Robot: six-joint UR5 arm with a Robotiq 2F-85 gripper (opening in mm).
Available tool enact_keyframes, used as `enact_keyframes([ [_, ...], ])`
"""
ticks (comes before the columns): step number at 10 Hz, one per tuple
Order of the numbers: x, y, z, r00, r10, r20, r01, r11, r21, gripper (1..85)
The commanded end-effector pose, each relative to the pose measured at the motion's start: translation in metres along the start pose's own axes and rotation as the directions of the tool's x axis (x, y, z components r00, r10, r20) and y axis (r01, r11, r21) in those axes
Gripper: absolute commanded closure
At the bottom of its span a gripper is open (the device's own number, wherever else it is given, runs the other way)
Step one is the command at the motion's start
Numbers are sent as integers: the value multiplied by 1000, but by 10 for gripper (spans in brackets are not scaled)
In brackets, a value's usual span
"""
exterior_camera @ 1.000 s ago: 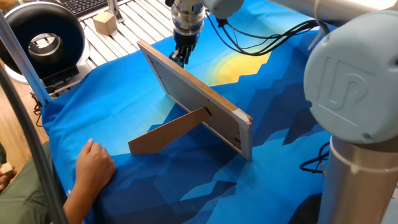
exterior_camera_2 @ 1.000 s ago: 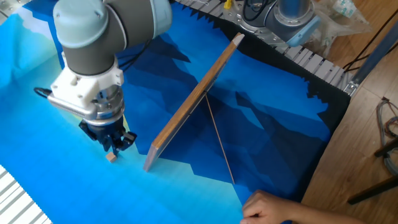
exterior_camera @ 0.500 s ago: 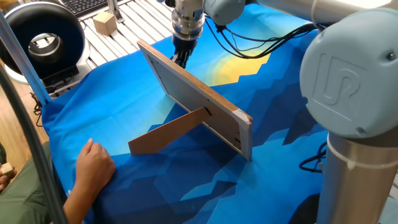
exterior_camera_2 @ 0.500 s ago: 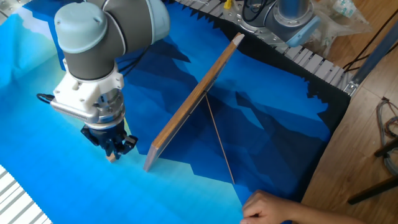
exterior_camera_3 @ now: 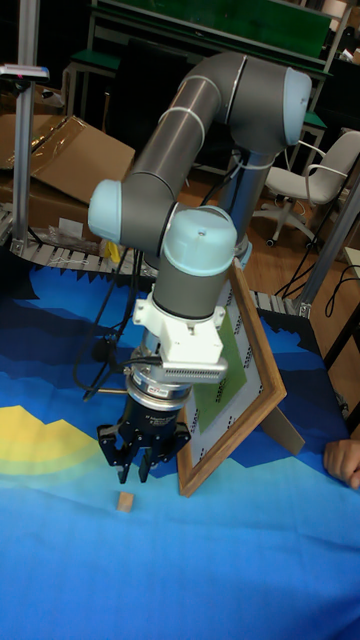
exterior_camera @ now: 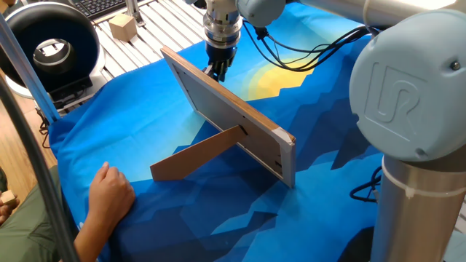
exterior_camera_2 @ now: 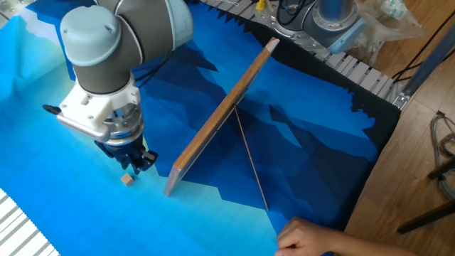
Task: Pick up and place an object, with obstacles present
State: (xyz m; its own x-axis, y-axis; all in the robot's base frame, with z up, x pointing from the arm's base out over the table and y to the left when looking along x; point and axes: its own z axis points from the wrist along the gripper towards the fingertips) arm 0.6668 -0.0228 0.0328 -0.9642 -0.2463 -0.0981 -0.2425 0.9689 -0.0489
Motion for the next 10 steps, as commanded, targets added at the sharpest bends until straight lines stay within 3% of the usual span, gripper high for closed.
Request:
enact_keyframes([
  [1,-6,-10,15,999,40,-18,-40,999,17,530],
  [4,-15,-3,22,1000,4,-3,-4,1000,-18,490],
  [10,-18,-3,26,1000,-29,-2,29,999,-21,477],
])
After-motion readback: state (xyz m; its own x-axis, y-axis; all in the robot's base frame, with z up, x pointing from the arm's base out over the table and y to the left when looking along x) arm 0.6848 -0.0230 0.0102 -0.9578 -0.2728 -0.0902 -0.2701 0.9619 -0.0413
